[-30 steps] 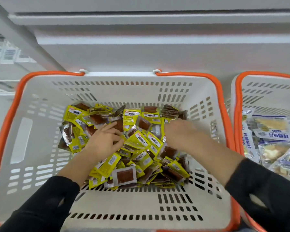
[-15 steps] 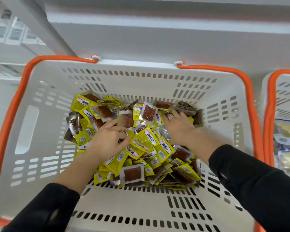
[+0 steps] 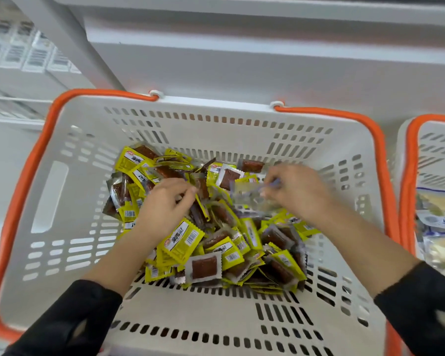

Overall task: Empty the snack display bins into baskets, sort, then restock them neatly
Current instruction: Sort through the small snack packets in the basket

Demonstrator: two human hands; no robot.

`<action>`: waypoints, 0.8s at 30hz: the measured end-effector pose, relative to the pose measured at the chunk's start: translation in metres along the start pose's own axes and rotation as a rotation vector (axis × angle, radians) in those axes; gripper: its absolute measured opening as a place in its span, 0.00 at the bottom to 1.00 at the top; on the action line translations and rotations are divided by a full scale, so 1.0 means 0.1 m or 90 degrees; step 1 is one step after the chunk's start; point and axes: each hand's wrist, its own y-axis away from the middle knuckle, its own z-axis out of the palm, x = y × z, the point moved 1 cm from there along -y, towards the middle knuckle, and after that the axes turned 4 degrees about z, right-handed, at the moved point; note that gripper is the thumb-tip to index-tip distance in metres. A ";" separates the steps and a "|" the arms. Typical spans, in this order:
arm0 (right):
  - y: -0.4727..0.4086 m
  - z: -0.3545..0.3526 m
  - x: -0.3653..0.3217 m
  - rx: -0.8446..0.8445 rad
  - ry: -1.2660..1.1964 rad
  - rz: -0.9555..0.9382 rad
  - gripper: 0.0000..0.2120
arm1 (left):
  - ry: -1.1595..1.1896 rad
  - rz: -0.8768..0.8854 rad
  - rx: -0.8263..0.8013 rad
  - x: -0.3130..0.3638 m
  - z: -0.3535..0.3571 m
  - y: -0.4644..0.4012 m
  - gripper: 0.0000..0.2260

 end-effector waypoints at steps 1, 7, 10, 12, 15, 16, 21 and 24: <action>0.01 -0.07 0.01 0.034 -0.063 0.022 0.06 | 0.011 -0.018 0.013 0.02 -0.02 -0.02 0.15; 0.12 -0.25 -0.02 0.136 -0.189 0.017 0.14 | 0.152 -0.073 -0.032 0.34 -0.03 -0.04 0.20; 0.33 -0.35 -0.02 0.124 -0.369 0.022 0.18 | 0.415 -0.139 -0.105 0.75 -0.13 -0.11 0.26; 0.54 -0.48 -0.01 0.150 -0.468 0.027 0.23 | 0.418 -0.114 -0.133 1.01 -0.23 -0.20 0.24; 0.94 -0.70 0.10 0.228 -0.554 0.046 0.25 | 0.405 -0.062 -0.148 1.51 -0.38 -0.26 0.16; 1.10 -0.77 0.18 0.261 -0.581 0.059 0.25 | 0.403 -0.038 -0.160 1.70 -0.39 -0.28 0.15; 1.88 -1.05 0.70 0.502 -0.717 0.203 0.16 | 0.362 0.083 -0.210 2.59 -0.16 -0.30 0.10; 2.21 -1.07 1.18 0.602 -0.668 0.321 0.07 | 0.327 0.121 -0.255 2.81 0.02 -0.24 0.07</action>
